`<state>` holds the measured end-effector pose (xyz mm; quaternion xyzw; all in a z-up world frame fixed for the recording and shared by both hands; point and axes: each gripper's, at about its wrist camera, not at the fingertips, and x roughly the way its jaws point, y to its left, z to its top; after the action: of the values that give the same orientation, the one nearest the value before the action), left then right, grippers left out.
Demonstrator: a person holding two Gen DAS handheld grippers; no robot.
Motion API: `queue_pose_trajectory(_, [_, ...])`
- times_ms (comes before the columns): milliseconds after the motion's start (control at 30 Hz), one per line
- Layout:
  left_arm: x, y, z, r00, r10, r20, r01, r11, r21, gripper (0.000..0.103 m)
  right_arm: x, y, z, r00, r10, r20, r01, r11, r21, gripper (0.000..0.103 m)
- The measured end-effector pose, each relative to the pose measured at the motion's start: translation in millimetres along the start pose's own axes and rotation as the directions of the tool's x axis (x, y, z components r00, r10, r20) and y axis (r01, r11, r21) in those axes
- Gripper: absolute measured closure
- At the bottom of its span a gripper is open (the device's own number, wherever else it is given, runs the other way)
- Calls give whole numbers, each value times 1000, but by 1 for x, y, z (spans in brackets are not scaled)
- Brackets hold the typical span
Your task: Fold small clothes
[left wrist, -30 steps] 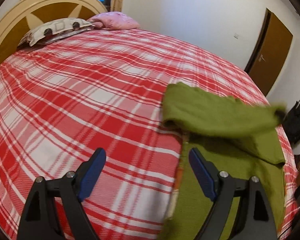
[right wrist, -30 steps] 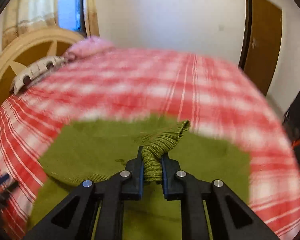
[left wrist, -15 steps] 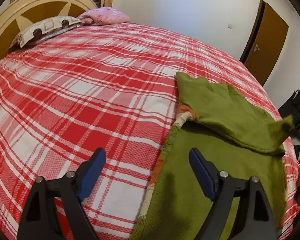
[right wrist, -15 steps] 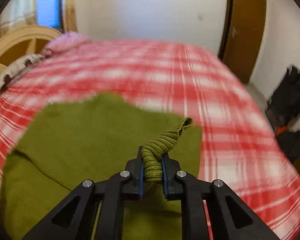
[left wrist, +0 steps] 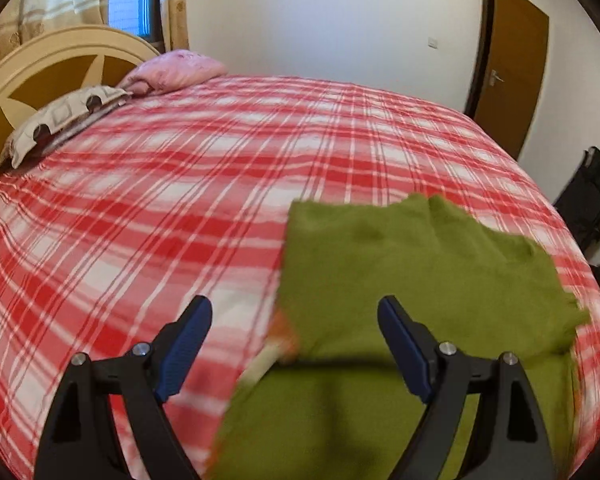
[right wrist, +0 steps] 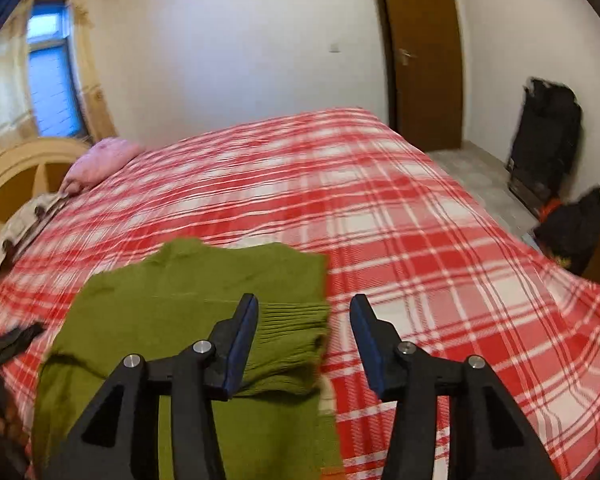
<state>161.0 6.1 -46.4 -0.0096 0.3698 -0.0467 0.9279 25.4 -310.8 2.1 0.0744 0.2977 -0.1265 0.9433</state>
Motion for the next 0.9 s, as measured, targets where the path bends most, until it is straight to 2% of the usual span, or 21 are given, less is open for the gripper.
queue_pose_trajectory(67, [27,-15,11,999,19,-39,-21,999,-31,16,8,11,-2,999,27,-28,-28,999,-25,82])
queue_pose_trajectory(167, [60,-23,15,993,46,-110,-53,997,-59,16,31,18,-9,997,26,-77,-28,999,-29,82])
queue_pose_trajectory(267, [85,-17,11,978,146,-149,-154,987,-40,18,60,16,-22,985,50,-162,-49,999,12,82])
queue_pose_trajectory(300, [89,-10,9,977,136,-164,-148,987,-64,18,74,16,-26,975,76,-208,-70,997,34,82])
queue_pose_trajectory(367, [92,15,5,981,93,-170,-118,982,-144,16,101,24,-38,941,165,-297,-148,986,79,82])
queue_pose_trajectory(433, [92,37,3,981,109,-162,-139,974,-181,10,106,36,-40,941,205,-270,-187,978,89,82])
queue_pose_trajectory(467, [93,48,2,980,107,-167,-141,968,-208,5,109,44,-39,934,228,-274,-213,973,86,82])
queue_pose_trajectory(500, [94,57,2,980,97,-172,-136,963,-234,4,113,53,-38,929,243,-279,-232,970,73,82])
queue_pose_trajectory(600, [95,76,6,968,169,-183,-214,940,-265,7,119,76,-37,939,221,-262,-235,972,-20,81])
queue_pose_trajectory(667, [102,89,7,946,229,-230,-294,906,-305,14,119,78,-36,941,223,-255,-242,969,-43,81])
queue_pose_trajectory(733, [103,89,11,946,220,-240,-286,913,-291,14,109,67,-31,936,243,-256,-255,967,-14,81])
queue_pose_trajectory(800, [94,82,14,953,210,-220,-263,933,-248,16,87,50,-24,942,277,-190,-276,961,29,81])
queue_pose_trajectory(833, [85,78,17,957,216,-193,-258,938,-229,16,77,44,-23,947,275,-167,-274,961,32,81])
queue_pose_trajectory(900, [64,70,16,968,201,-151,-229,951,-205,15,57,30,-22,965,218,-147,-217,976,23,81])
